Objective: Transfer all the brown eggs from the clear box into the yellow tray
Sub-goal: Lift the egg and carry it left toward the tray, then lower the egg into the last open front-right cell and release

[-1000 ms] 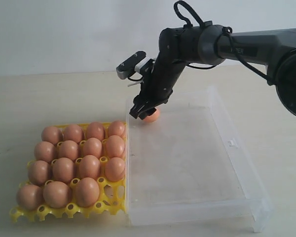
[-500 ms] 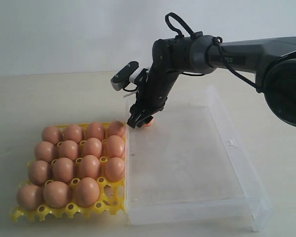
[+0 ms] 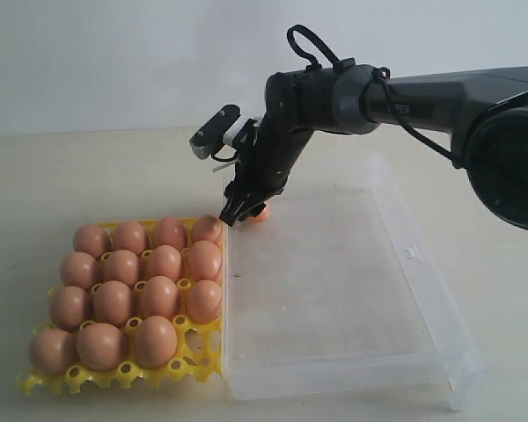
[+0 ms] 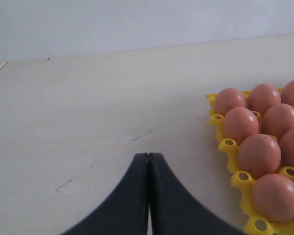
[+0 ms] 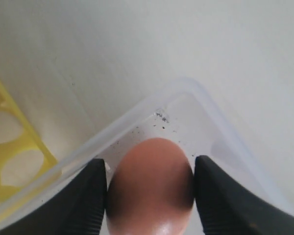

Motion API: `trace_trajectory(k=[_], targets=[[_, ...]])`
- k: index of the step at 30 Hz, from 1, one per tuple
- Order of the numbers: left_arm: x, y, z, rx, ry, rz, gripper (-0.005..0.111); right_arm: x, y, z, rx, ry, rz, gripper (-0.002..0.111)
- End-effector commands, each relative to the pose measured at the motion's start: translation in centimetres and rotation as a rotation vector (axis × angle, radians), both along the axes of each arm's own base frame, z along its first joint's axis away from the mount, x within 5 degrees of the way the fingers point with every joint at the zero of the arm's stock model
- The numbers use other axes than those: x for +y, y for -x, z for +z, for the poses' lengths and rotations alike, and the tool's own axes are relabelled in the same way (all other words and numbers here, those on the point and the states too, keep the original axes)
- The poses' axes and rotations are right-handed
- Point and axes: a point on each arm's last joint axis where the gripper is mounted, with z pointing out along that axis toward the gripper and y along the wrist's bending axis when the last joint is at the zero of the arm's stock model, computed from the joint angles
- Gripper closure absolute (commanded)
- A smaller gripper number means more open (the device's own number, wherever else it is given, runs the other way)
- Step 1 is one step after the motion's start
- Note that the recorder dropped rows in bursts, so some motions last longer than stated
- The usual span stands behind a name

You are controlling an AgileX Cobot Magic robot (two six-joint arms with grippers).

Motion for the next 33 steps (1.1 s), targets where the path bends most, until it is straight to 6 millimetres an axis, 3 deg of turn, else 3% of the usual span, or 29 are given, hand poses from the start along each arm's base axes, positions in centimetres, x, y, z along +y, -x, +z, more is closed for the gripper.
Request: trace_trajectory(k=[1,3,7,14,18,21,25,29,33], targets=[[0.0,0.0,0.1,-0.001,-0.005,0.002,0.107,0.4,-0.1,0.5,-0.025,-0.023,-0.004,0.084],[0.0,0.0,0.1,-0.001,-0.005,0.002,0.107,0.4,-0.1,0.4,-0.019,-0.019,-0.004,0.109],[0.0,0.0,0.1,-0.001,-0.005,0.002,0.107,0.0,0.5,0.9,0.040,0.003,-0.011,0.108],[0.0,0.0,0.1,-0.001,-0.005,0.002,0.107,-2.2,3.1,5.4,-0.048,-0.113,-0.138,0.108],[0.0,0.0,0.1,-0.001,-0.005,0.002,0.107,-4.2,6.9,7.0,-0.162,-0.295,-0.252,0.108],[0.0,0.0,0.1,-0.001,-0.005,0.002,0.107,-5.3,11.0,8.4,-0.273,-0.415,-0.307,0.108],[0.0,0.0,0.1,-0.001,-0.005,0.002,0.107,-6.1,16.5,7.9,-0.378,-0.534,-0.317,0.108],[0.0,0.0,0.1,-0.001,-0.005,0.002,0.107,-5.0,21.4,7.0,-0.351,-0.748,-0.247,0.108],[0.0,0.0,0.1,-0.001,-0.005,0.002,0.107,-3.6,23.3,6.2,-0.329,-0.876,-0.216,0.108]])
